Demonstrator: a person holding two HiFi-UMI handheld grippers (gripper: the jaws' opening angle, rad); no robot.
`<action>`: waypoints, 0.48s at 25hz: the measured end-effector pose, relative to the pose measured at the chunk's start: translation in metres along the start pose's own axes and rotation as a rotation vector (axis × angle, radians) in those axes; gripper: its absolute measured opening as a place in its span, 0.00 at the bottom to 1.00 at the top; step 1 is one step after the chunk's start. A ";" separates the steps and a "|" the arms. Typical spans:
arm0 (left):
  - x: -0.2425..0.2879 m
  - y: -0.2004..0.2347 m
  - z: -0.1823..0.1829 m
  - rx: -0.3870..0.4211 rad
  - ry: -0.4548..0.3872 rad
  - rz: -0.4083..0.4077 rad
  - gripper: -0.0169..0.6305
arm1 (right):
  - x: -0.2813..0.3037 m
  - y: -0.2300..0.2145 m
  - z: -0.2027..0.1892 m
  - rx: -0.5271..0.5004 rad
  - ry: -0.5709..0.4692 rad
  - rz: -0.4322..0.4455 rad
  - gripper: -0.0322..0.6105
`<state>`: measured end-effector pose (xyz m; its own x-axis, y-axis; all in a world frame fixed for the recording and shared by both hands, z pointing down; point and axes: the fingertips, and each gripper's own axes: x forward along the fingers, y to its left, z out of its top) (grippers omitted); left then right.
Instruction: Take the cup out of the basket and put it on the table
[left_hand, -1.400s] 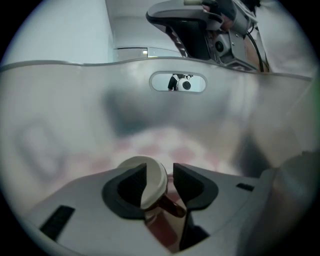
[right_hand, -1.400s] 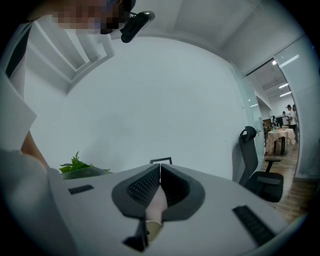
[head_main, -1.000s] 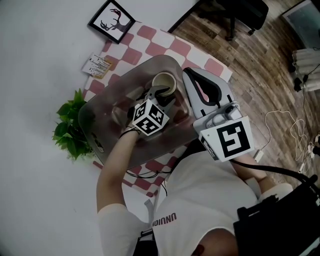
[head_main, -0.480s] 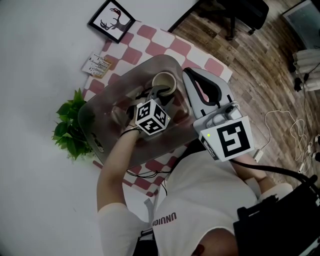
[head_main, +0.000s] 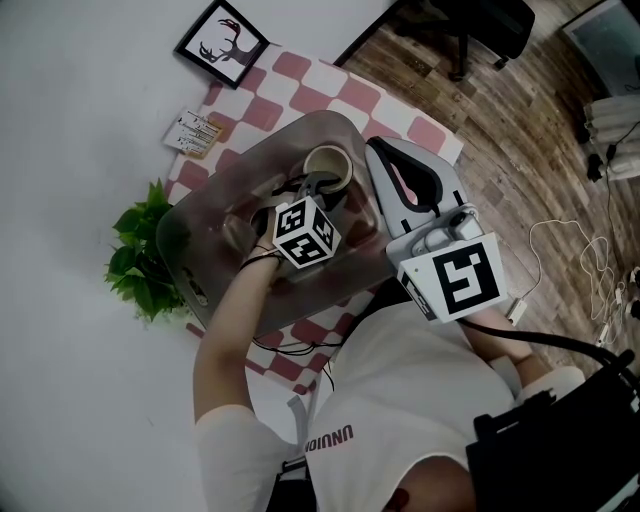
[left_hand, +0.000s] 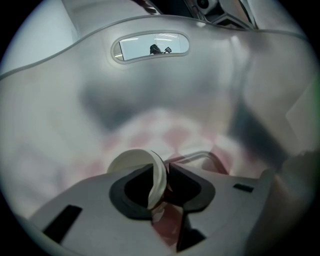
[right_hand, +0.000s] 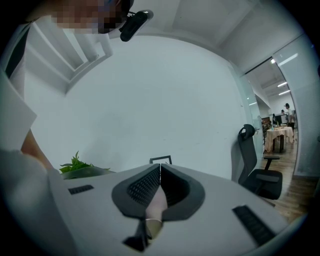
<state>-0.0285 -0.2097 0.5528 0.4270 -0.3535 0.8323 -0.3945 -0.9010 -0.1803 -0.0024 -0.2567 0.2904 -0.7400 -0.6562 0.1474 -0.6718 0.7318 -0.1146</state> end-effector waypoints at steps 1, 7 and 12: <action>0.000 0.000 0.000 -0.005 0.001 -0.007 0.19 | 0.000 0.000 0.000 0.001 0.000 -0.001 0.08; 0.000 -0.001 0.004 -0.076 -0.011 -0.031 0.15 | 0.000 0.000 0.000 0.007 -0.004 -0.002 0.08; -0.001 0.002 0.003 -0.132 -0.019 -0.038 0.14 | 0.001 0.000 0.000 0.011 0.000 -0.004 0.08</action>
<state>-0.0273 -0.2117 0.5495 0.4582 -0.3252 0.8272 -0.4808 -0.8735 -0.0771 -0.0025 -0.2574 0.2909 -0.7376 -0.6588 0.1483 -0.6748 0.7274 -0.1246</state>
